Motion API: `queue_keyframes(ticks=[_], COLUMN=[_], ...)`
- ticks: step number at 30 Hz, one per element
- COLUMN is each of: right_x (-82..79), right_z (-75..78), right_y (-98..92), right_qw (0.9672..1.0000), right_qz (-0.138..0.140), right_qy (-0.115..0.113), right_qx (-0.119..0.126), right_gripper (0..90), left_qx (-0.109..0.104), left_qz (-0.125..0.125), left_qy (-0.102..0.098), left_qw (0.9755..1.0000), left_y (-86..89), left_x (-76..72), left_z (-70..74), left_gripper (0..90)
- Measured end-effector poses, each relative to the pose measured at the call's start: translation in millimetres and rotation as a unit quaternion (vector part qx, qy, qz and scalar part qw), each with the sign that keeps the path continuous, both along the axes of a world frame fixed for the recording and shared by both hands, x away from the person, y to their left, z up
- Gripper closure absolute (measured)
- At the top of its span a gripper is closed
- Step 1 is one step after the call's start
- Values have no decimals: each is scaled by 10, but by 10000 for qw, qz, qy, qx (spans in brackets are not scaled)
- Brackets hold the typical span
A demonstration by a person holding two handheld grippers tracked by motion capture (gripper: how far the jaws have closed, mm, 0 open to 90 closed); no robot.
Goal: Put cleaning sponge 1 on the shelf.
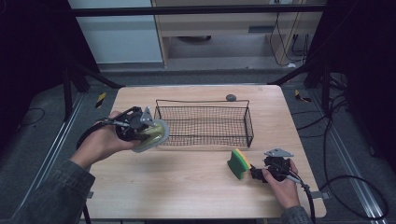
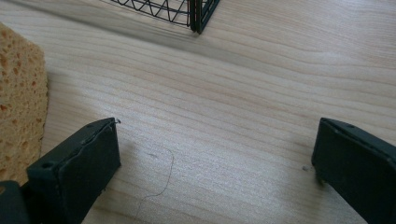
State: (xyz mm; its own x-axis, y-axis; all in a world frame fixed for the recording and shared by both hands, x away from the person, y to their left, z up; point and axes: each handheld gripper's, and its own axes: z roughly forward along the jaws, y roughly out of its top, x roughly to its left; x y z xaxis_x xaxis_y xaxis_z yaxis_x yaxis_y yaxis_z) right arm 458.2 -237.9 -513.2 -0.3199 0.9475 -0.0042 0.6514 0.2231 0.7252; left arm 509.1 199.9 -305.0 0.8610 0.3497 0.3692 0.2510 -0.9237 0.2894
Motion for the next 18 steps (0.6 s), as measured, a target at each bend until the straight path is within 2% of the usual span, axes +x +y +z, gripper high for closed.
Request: queue_keyframes(ticks=[3, 7, 8, 10, 14, 16, 18], right_x=[-4, -4, -4, -4, -4, -3, -3], right_z=[1, -1, -1, -1, -1, -2, -2], right_y=[3, 1, 1, 1, 1, 1, 1], right_qw=[10000, 10000, 10000, 10000, 10000, 10000, 10000], right_qz=[-10, 0, 1, 1, 2, 13, 18], right_qy=[9, -4, -3, -3, -4, -3, 0], right_qx=[21, -3, 2, 2, 2, -12, -11], right_gripper=[13, 13, 13, 13, 13, 11, 11], left_qx=[79, 138, 285, 370, 381, 229, 236], left_qz=[-58, -153, -311, -362, -422, -506, -526], left_qy=[-138, -155, -153, -189, -332, -445, -469], left_qw=[9999, 9997, 9990, 9985, 9978, 9975, 9972], left_y=[-79, -148, -196, -227, -274, -318, -336], left_x=[74, 145, 192, 223, 271, 325, 348], left_z=[39, 52, 37, 20, 22, 45, 49], left_gripper=[707, 708, 707, 708, 707, 707, 707])
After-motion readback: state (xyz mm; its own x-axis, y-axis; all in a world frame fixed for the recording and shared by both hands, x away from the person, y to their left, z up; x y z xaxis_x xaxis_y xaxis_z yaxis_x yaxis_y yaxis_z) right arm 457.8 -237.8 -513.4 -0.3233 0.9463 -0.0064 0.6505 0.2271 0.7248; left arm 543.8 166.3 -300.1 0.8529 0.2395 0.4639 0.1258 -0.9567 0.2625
